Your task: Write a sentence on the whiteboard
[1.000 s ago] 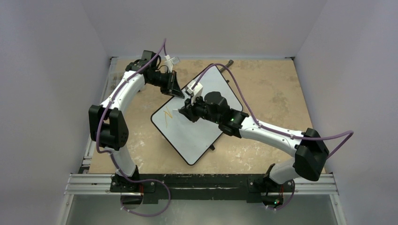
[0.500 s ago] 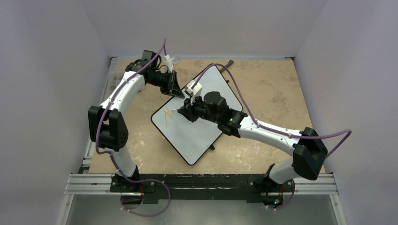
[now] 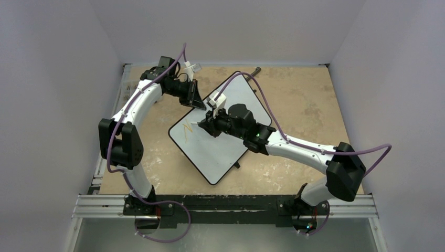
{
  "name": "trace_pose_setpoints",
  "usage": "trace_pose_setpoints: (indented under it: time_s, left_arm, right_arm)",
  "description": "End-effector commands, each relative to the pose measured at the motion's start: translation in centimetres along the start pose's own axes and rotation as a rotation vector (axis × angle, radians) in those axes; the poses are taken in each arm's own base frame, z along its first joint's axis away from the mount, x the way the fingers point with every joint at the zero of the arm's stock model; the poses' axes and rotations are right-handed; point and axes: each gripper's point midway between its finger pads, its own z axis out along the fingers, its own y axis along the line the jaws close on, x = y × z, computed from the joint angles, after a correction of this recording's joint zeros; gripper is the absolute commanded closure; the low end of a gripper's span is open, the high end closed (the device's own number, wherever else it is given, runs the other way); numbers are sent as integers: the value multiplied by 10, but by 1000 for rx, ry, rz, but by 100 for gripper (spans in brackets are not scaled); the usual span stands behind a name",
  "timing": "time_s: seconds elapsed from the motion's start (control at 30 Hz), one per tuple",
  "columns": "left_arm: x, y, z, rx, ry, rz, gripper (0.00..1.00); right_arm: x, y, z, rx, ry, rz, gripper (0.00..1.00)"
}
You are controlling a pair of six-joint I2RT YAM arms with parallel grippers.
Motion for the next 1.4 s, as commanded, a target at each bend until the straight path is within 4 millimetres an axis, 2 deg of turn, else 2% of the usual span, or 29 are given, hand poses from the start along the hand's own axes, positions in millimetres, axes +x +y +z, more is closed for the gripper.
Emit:
trace_pose_setpoints:
  time_s: [0.0, 0.2, 0.7, 0.93, 1.13, 1.37]
  left_arm:
    - [-12, 9, -10, -115, -58, 54, 100]
    - [-12, 8, -10, -113, -57, 54, 100]
    - [-11, 8, -10, -111, -57, 55, 100]
    - [-11, 8, -10, -109, -56, 55, 100]
    - [-12, 7, -10, -107, -57, 56, 100]
    - [-13, 6, -11, -107, -62, 60, 100]
  right_arm:
    - [28, -20, 1, 81, 73, 7, 100]
    - [19, -32, -4, 132, 63, 2, 100]
    - [-11, -28, 5, 119, 25, -10, 100]
    - [-9, -24, 12, 95, 43, -24, 100]
    - [-7, -11, 12, 15, 54, -25, 100]
    - [12, -7, 8, -15, 103, -20, 100]
